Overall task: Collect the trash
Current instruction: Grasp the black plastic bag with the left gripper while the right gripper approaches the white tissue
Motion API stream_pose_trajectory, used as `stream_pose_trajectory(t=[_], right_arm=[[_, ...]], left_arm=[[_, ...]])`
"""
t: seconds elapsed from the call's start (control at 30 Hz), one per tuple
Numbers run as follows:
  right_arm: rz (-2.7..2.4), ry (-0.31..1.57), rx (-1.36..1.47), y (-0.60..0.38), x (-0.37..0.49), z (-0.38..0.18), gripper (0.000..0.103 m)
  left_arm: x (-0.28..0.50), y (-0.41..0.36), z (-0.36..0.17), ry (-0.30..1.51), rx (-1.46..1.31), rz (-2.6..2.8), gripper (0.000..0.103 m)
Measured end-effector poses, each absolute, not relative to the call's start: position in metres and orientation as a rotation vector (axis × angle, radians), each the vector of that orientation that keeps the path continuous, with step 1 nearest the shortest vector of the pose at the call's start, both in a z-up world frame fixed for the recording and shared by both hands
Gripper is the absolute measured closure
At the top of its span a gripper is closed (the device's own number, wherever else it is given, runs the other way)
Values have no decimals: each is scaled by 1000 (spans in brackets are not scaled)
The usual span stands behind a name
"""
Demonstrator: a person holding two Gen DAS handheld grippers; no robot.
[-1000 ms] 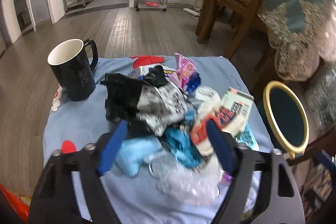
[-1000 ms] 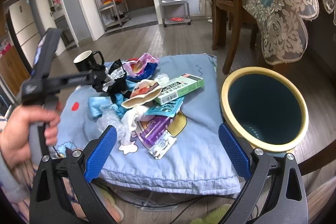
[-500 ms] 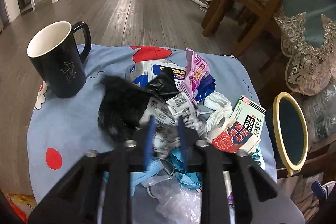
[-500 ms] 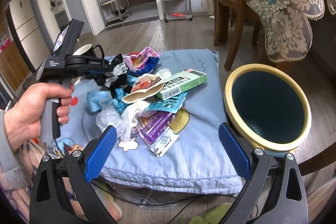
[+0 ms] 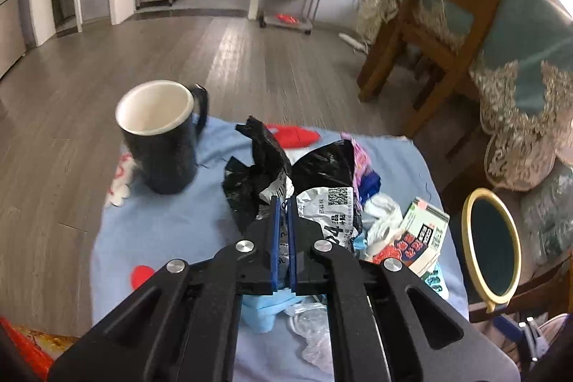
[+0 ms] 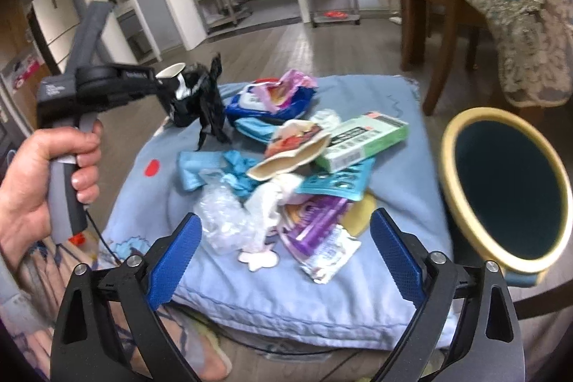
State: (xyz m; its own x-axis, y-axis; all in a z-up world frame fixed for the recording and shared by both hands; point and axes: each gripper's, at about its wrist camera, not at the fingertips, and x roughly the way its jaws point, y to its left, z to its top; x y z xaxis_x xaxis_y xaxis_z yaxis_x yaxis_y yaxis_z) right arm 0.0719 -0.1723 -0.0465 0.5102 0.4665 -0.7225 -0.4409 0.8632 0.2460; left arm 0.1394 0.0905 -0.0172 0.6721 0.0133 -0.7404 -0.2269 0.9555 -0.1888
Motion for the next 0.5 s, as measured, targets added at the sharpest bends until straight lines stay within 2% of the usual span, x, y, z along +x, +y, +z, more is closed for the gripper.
stream_pose_trajectory(t=[0.13, 0.33, 0.5], right_arm=[[574, 931, 50, -157, 83, -61, 26], [575, 1008, 101, -144, 104, -84, 41], [577, 1056, 126, -134, 116, -98, 46]], left_arm=[[128, 102, -3, 794, -304, 150, 100], [103, 108, 20, 759, -318, 126, 100], [80, 103, 38, 738, -277, 86, 100]])
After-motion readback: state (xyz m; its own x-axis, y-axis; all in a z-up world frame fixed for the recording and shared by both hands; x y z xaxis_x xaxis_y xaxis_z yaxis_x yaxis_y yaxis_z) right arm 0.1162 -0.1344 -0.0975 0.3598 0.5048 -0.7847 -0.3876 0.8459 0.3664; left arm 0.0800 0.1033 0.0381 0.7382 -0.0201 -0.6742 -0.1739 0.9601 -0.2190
